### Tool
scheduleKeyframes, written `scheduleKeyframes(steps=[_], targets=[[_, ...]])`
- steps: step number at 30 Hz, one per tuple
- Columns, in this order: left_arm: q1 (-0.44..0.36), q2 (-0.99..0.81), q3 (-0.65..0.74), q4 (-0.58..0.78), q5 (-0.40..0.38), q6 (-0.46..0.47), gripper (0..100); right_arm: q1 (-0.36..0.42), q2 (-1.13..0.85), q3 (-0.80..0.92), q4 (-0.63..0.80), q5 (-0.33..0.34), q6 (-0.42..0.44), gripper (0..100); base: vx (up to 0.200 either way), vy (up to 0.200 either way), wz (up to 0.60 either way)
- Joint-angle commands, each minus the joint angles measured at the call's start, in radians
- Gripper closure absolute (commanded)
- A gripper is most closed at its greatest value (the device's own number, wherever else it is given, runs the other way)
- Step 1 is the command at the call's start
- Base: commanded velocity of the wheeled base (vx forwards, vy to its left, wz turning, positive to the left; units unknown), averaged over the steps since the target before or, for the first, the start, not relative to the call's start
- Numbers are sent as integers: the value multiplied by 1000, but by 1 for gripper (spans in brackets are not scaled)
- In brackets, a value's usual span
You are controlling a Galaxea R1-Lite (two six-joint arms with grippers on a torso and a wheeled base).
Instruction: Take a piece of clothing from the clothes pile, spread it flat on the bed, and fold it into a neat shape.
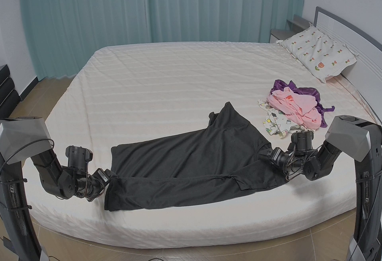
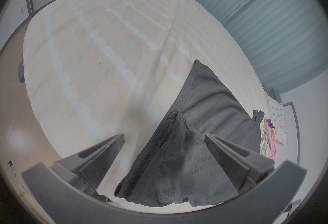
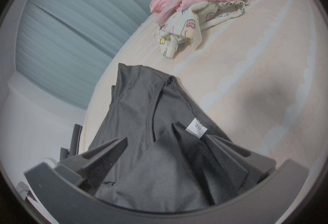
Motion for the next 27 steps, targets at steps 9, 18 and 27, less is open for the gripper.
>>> scheduleKeyframes(steps=[9, 18, 27], targets=[[-8, -15, 14, -41, 7, -35, 0, -7, -53, 57, -58, 0, 90, 0, 0, 0, 0], [-48, 20, -6, -118, 3, -19, 0, -2, -27, 43, -58, 0, 89, 0, 0, 0, 0], [-69, 83, -38, -149, 29, 35, 0, 4, -18, 37, -58, 0, 87, 0, 0, 0, 0]])
